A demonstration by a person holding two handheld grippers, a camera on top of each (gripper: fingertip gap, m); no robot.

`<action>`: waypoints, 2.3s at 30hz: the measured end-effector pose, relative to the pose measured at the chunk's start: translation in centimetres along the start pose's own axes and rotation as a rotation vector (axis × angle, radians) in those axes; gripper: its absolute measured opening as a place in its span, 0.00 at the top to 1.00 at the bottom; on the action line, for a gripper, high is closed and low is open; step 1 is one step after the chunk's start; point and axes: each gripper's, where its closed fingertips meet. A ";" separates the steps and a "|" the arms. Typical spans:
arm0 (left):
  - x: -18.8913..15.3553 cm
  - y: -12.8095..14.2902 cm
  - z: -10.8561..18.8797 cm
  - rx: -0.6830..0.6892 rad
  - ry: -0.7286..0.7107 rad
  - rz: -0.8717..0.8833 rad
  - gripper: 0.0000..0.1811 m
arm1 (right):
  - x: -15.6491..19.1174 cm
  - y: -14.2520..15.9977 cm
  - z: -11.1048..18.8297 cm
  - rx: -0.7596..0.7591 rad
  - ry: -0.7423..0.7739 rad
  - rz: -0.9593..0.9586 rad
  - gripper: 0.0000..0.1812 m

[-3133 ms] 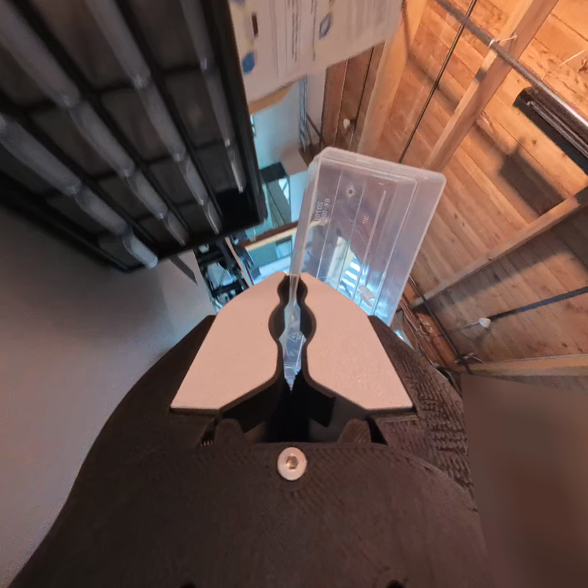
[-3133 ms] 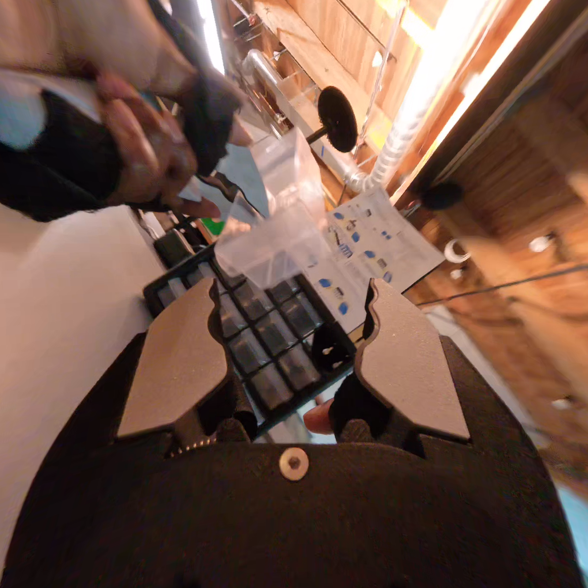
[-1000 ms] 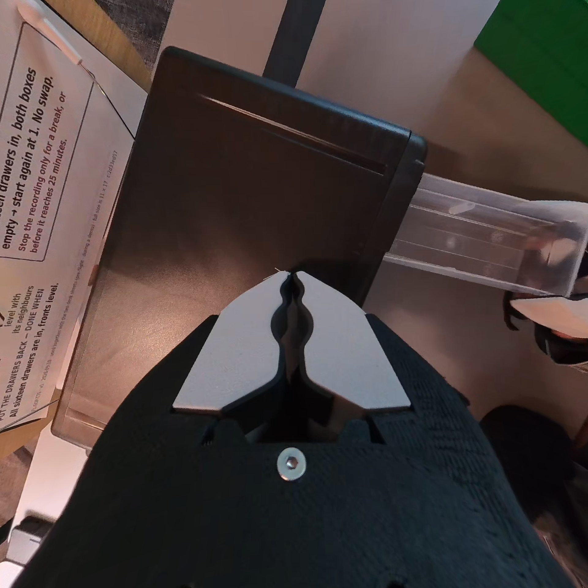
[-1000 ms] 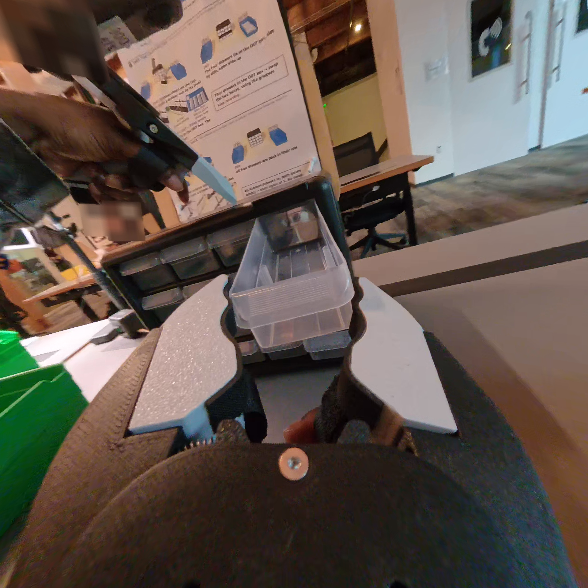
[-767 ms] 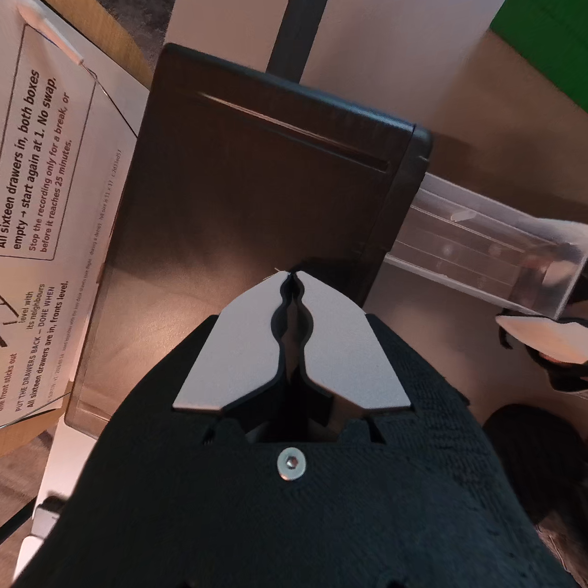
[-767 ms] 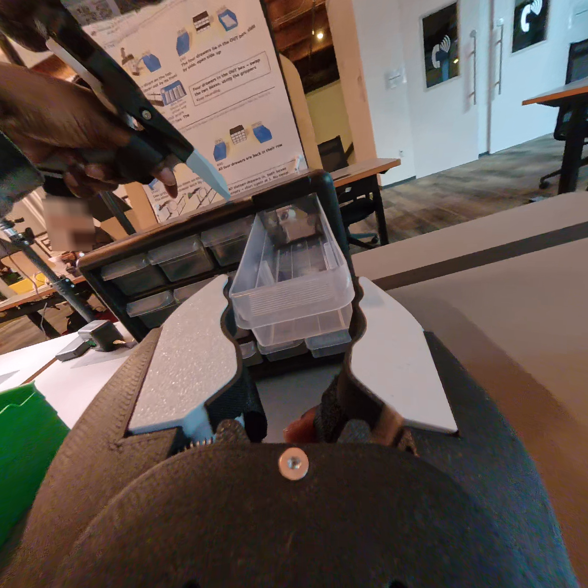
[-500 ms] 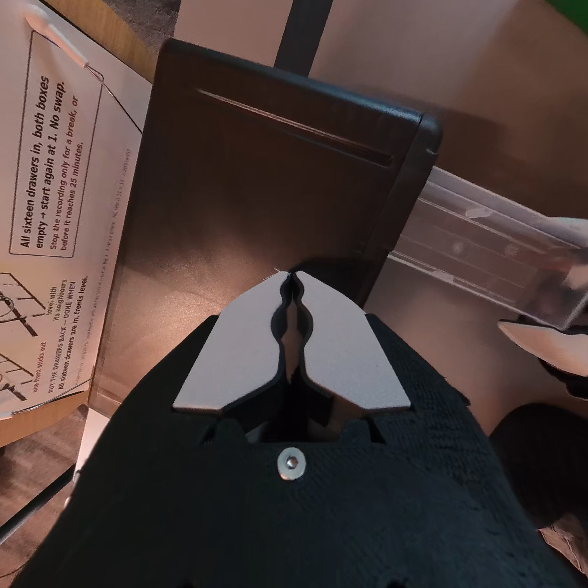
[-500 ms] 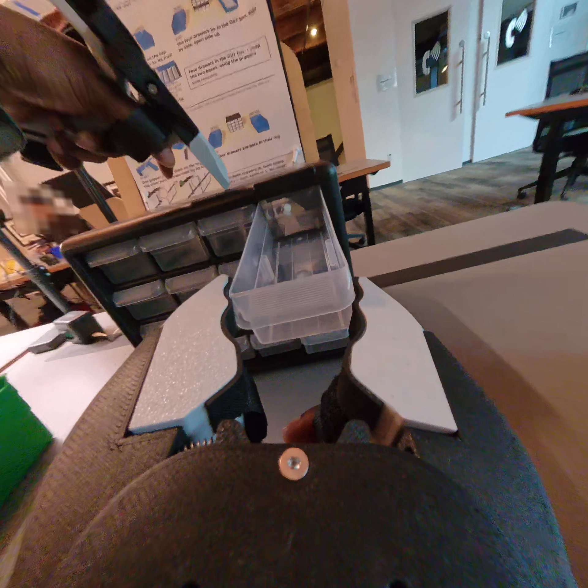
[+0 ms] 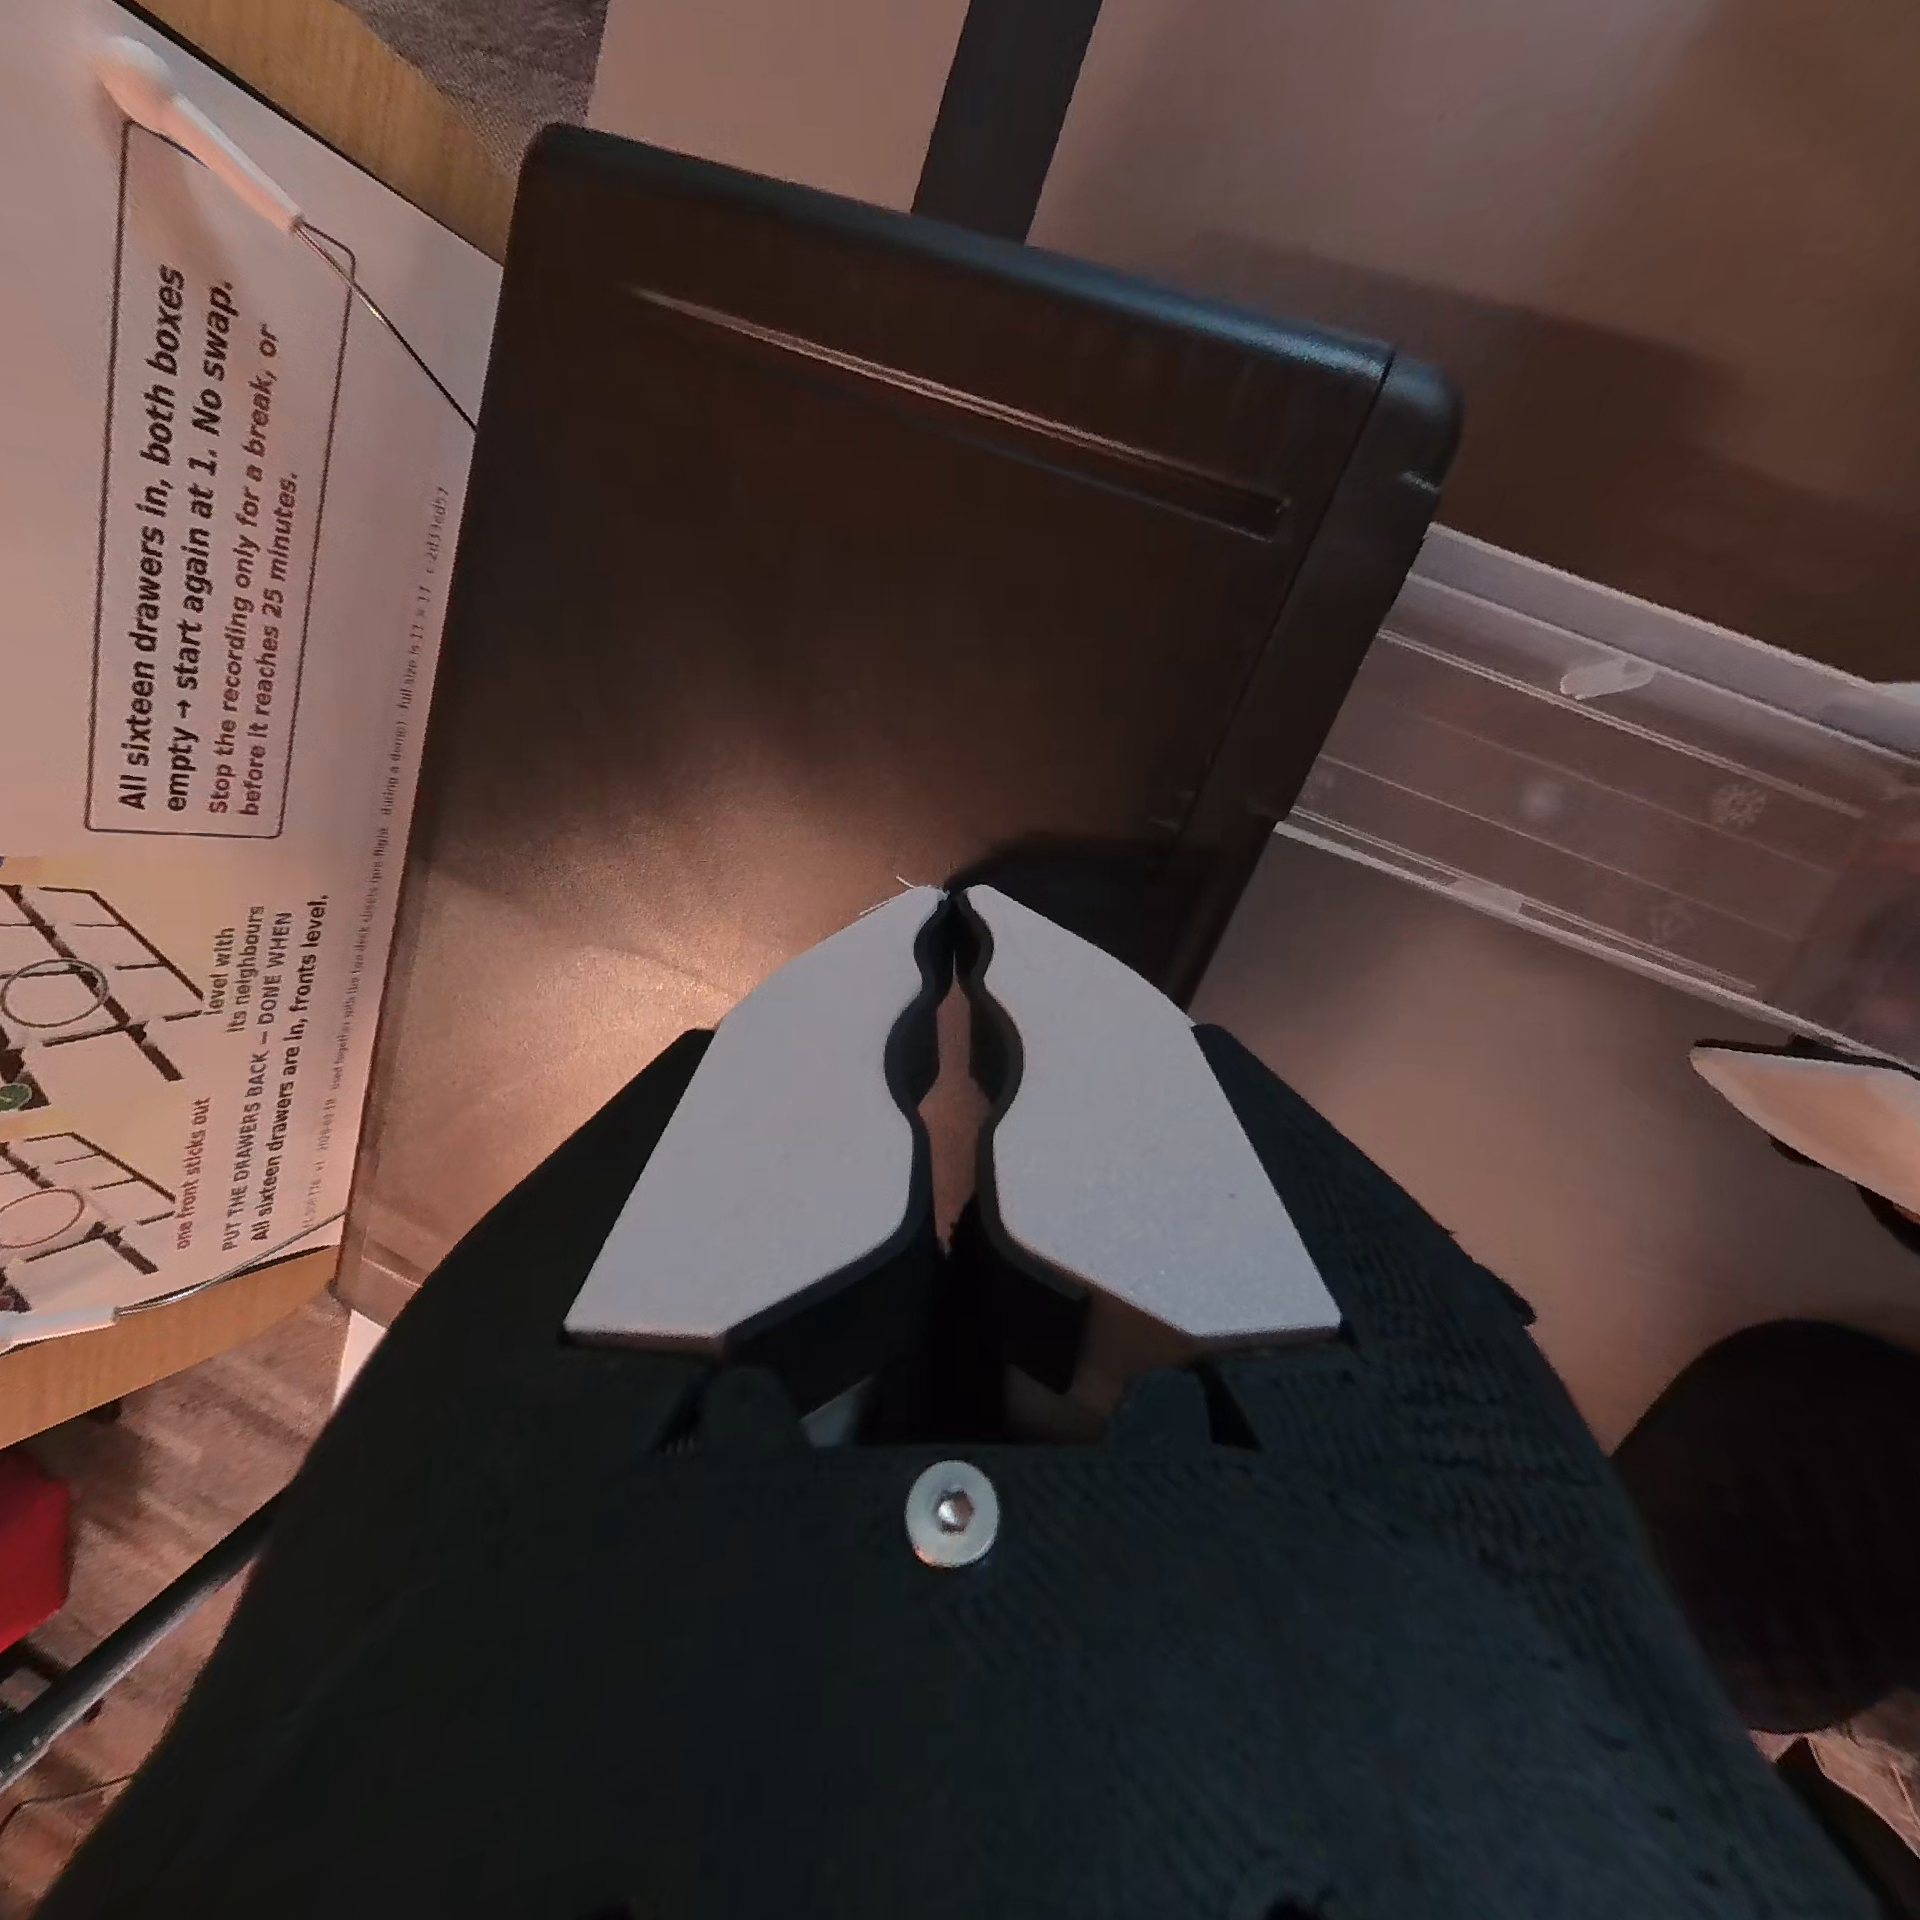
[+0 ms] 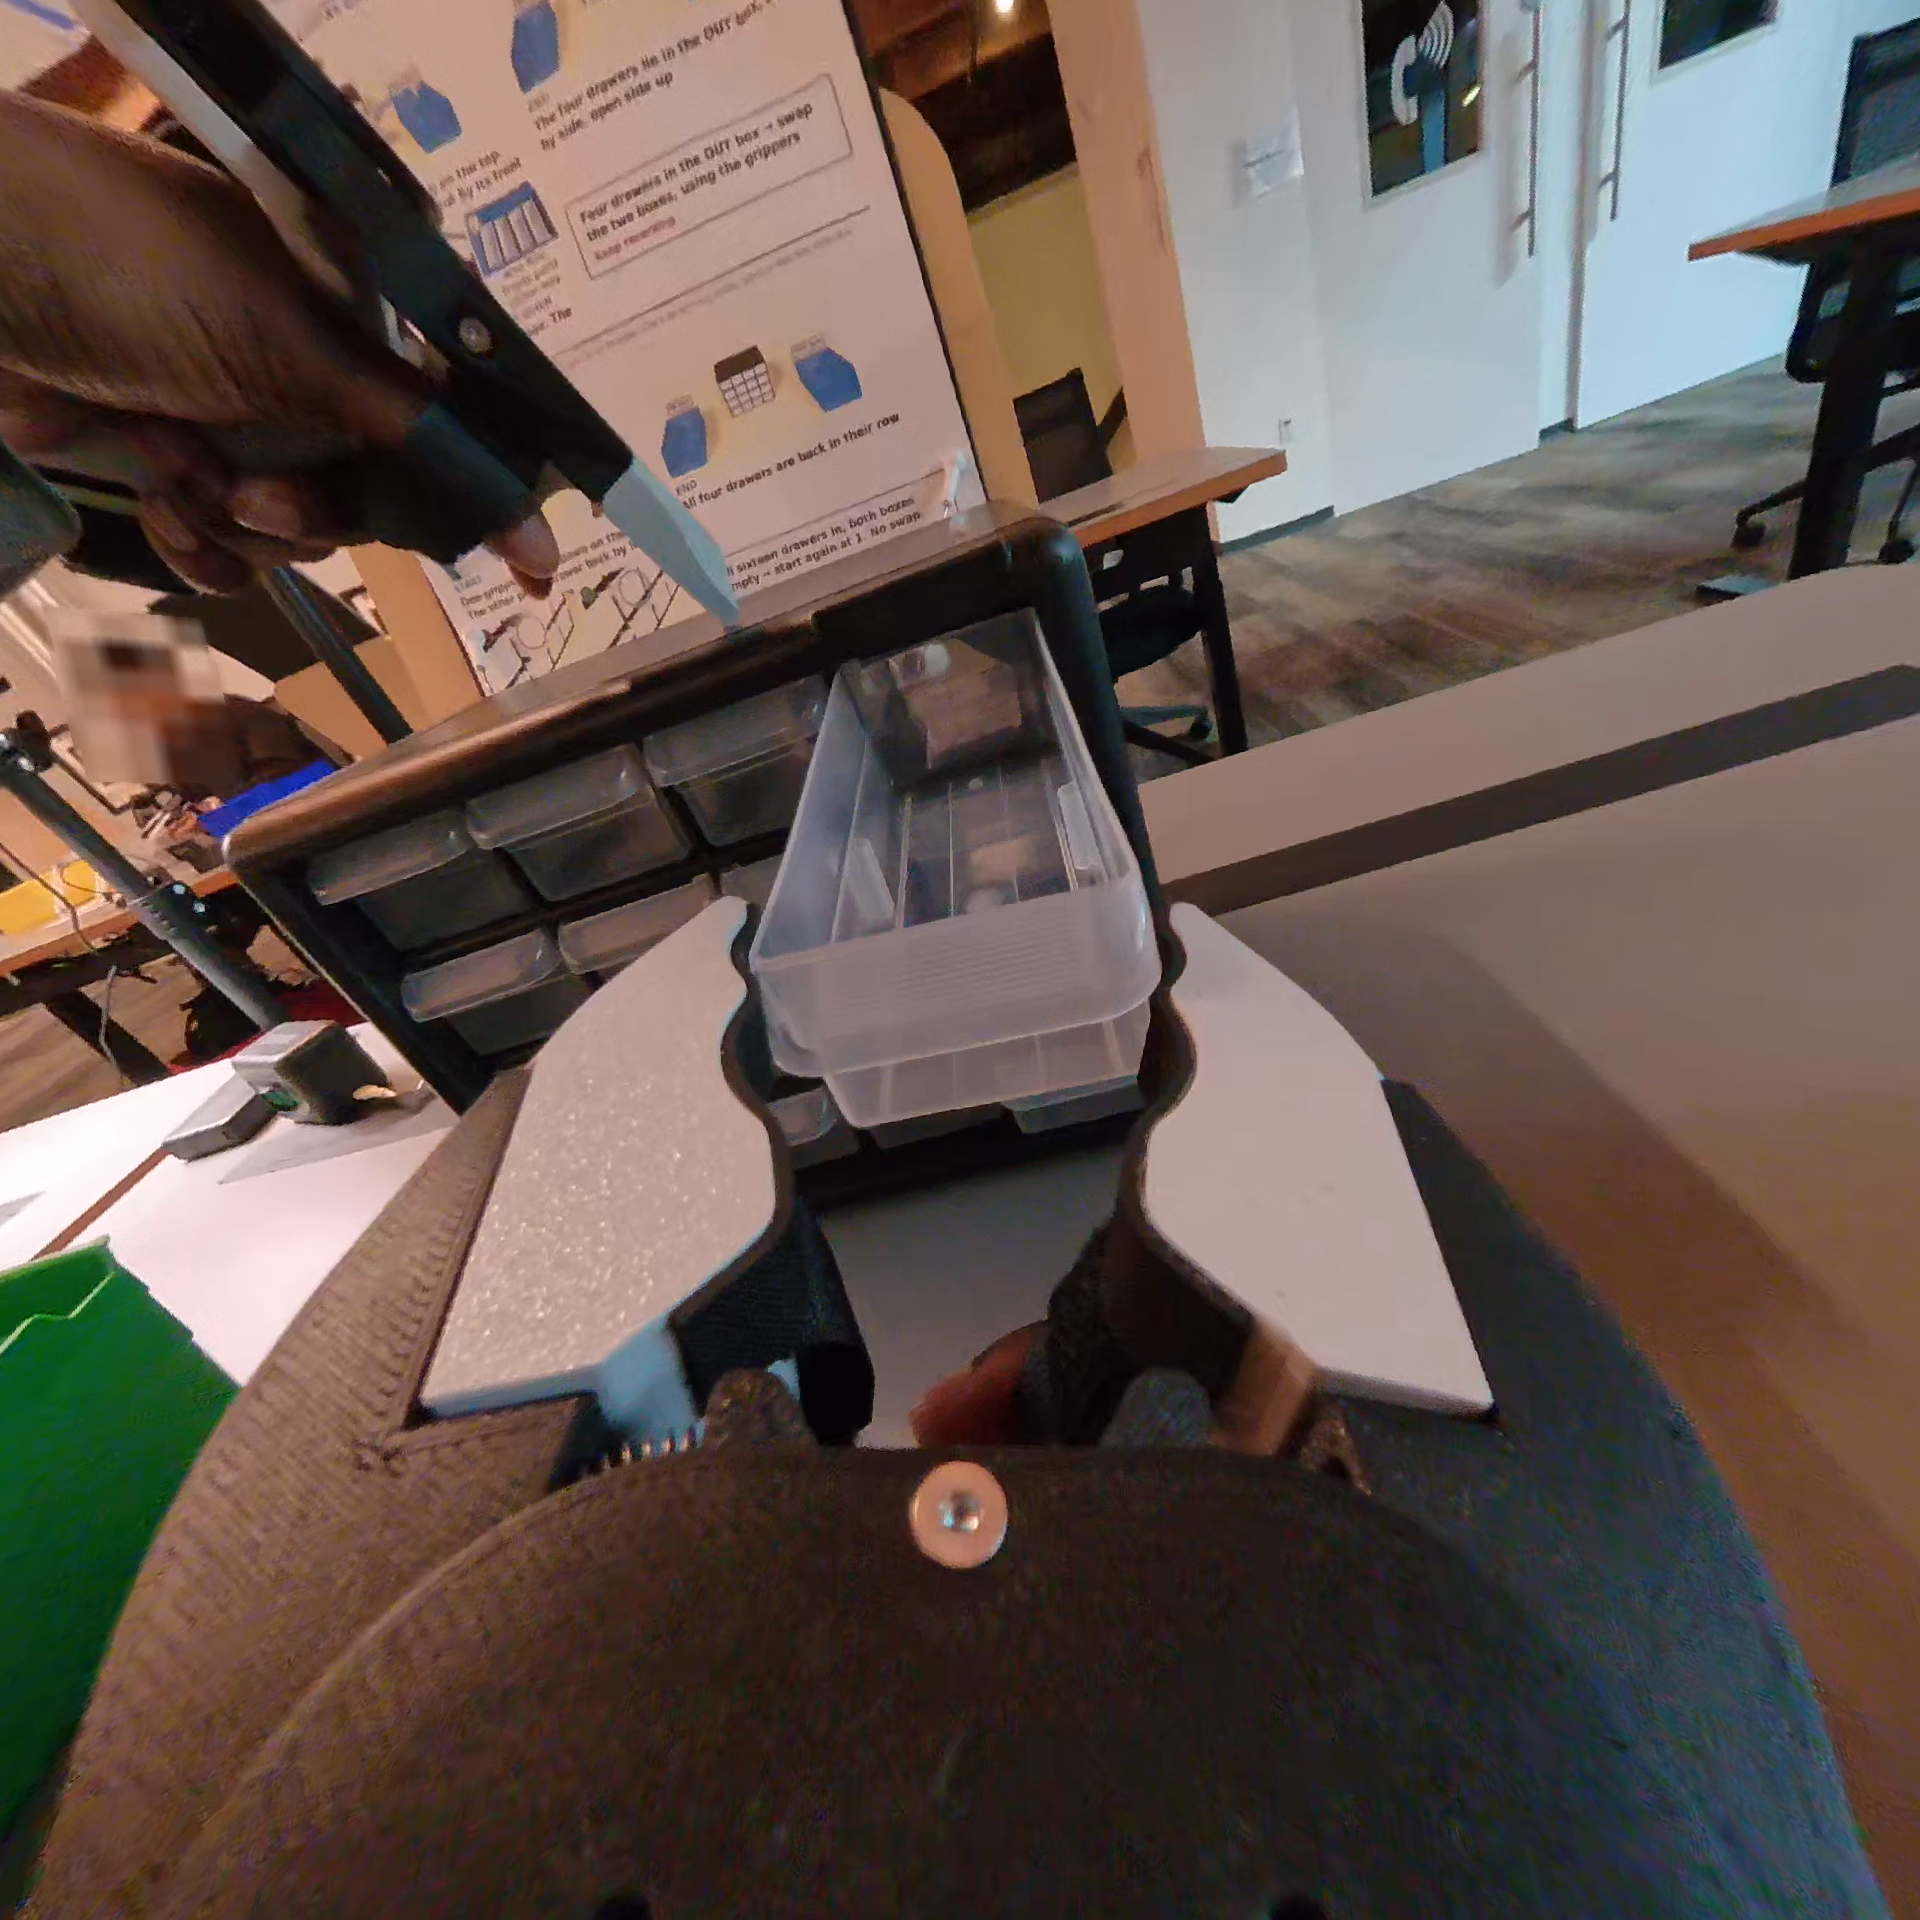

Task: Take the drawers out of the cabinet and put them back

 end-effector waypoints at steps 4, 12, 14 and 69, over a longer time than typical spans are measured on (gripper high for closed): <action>0.0 0.0 0.0 0.000 -0.021 -0.011 1.00 | 0.4 -1.3 0.0 -0.026 0.013 0.046 0.61; 0.1 0.0 0.0 -0.014 -0.023 -0.011 1.00 | 0.3 0.7 -0.1 0.081 0.002 0.152 0.61; 0.1 0.0 0.0 -0.015 -0.027 -0.013 1.00 | 0.0 1.7 -0.1 0.087 0.007 0.111 0.61; 0.2 0.0 0.0 0.036 -0.046 -0.072 1.00 | 0.1 0.7 -9.2 0.149 -0.105 0.268 0.50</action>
Point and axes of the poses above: each gripper's, where its closed fingertips meet, z back along the fingers, y out of its underside, x = y × z across the jaws, and after that the axes turned 4 degrees about -x, right-handed
